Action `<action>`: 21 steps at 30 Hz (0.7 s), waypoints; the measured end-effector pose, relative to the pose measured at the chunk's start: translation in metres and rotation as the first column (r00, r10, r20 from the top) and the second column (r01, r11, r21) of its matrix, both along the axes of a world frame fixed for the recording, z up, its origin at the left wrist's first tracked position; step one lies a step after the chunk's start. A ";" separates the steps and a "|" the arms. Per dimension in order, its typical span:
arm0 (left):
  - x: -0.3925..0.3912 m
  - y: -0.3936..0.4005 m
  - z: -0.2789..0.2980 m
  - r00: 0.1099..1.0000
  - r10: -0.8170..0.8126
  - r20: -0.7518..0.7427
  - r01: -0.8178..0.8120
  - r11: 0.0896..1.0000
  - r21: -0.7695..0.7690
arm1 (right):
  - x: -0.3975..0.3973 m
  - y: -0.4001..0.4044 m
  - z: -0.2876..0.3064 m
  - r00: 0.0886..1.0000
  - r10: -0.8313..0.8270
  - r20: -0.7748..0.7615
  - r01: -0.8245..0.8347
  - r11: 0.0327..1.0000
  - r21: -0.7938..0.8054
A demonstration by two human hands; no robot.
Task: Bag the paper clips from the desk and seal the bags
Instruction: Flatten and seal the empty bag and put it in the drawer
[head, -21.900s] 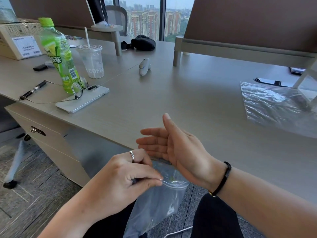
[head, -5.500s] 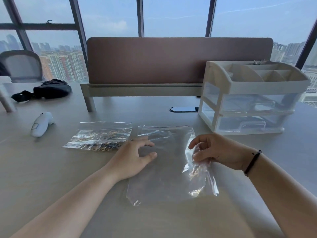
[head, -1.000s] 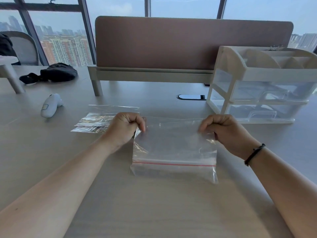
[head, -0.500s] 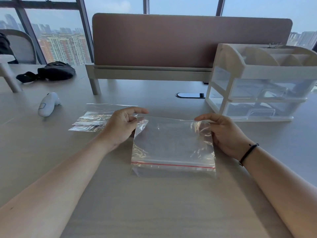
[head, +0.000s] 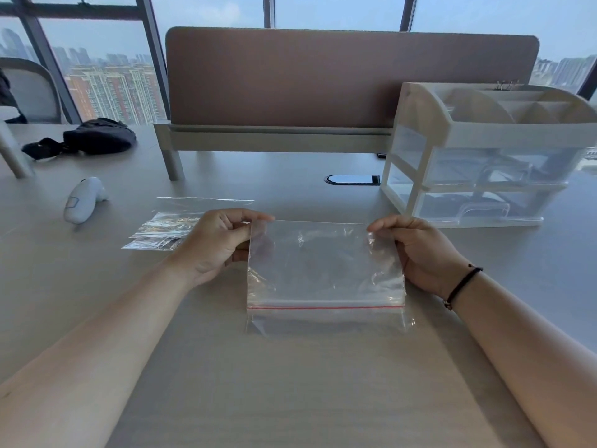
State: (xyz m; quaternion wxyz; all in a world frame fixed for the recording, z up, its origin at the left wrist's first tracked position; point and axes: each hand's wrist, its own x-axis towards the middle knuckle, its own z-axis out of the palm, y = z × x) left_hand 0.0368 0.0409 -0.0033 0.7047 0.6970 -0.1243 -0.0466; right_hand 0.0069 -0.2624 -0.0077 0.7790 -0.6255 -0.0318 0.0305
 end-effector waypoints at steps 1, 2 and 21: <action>0.000 0.000 0.000 1.000 -0.002 -0.004 0.002 1.000 -0.009 | 0.000 0.000 0.000 1.000 0.006 0.002 -0.006 1.000 0.009; -0.001 0.001 0.000 1.000 -0.003 -0.009 0.003 1.000 -0.021 | 0.000 0.001 0.000 1.000 0.010 0.001 -0.010 1.000 0.017; -0.001 0.004 0.006 0.999 0.016 -0.029 -0.018 0.997 -0.074 | 0.002 -0.001 -0.001 0.999 0.041 -0.014 -0.040 0.998 0.047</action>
